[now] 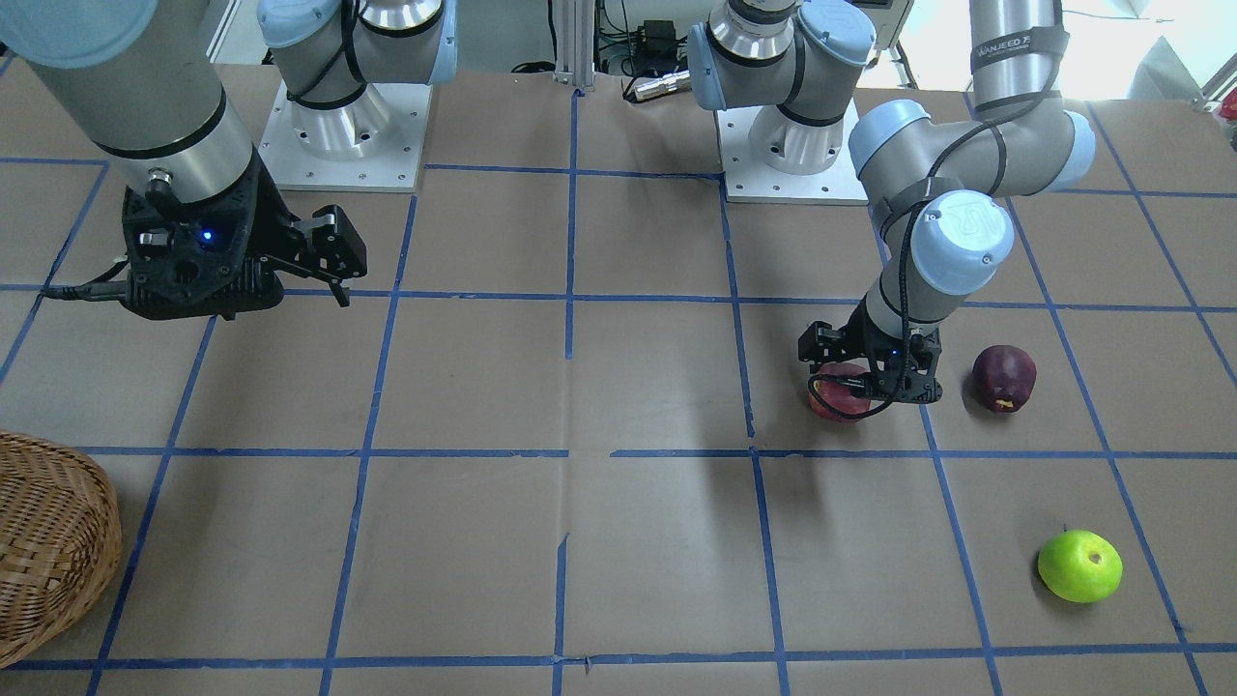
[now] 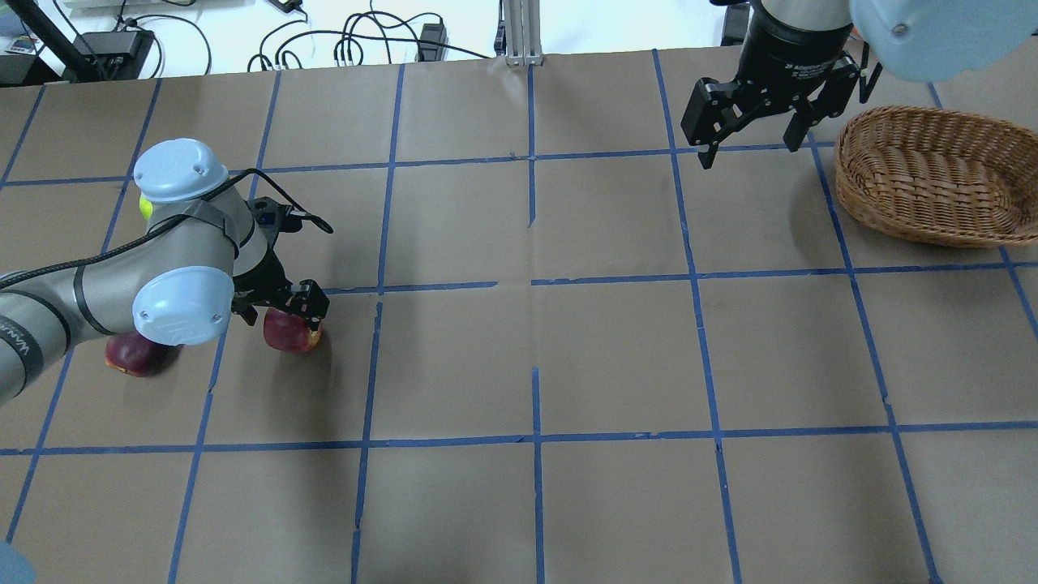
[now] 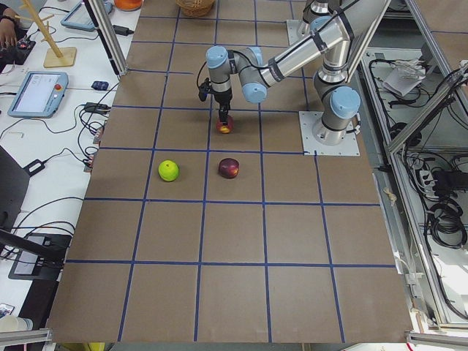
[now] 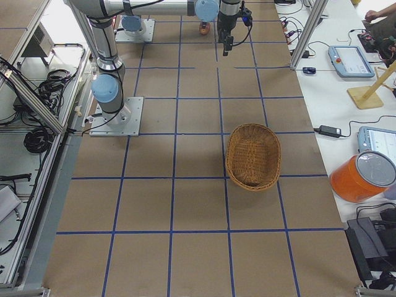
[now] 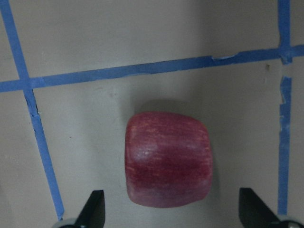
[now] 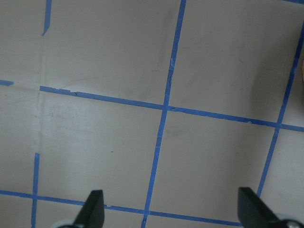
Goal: Put all apples into basket
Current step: 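Close the left gripper on the red apple and lift it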
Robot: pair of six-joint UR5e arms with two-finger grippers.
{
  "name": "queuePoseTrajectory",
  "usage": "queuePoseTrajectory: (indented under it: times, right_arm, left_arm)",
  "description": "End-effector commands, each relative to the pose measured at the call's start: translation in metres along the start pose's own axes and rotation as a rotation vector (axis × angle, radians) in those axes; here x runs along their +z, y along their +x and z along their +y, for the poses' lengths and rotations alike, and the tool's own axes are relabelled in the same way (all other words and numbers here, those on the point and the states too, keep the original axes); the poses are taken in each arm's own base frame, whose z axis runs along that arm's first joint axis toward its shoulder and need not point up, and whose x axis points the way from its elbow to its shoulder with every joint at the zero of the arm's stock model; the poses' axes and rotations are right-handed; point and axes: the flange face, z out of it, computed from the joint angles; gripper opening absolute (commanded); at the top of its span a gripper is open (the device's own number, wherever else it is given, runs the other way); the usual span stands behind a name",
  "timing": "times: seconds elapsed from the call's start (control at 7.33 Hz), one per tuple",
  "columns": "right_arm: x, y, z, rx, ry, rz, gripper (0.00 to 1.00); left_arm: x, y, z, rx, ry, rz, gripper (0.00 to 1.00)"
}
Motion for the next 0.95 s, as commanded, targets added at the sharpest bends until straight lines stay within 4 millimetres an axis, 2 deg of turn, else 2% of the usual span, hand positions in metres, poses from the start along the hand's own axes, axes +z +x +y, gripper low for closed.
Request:
queuePoseTrajectory:
  times: [0.0,0.14,0.27,0.55,0.68,0.82]
  right_arm:
    - [0.0,0.0,0.0,0.0,0.0,0.0,1.0]
    - [0.0,0.0,0.0,0.0,0.0,0.0,1.0]
    - [-0.001,0.0,0.0,0.0,0.003,0.0,1.0]
    - [-0.001,0.0,0.0,0.0,0.003,0.002,1.0]
    - [-0.001,0.001,0.0,0.002,0.003,0.002,1.0]
    - [-0.001,0.0,0.0,0.0,0.003,0.002,1.0]
  left_arm:
    - [0.018,-0.002,-0.01,0.005,0.008,-0.005,1.0]
    - [0.015,-0.002,-0.011,0.003,0.017,-0.007,0.64]
    - [0.007,-0.003,-0.007,0.001,0.023,-0.012,0.44]
    - [-0.011,-0.003,-0.014,0.0,0.037,-0.007,0.39]
    - [-0.029,0.003,-0.026,-0.028,0.027,0.017,0.39]
    - [-0.042,0.018,-0.043,-0.173,0.048,0.109,0.39]
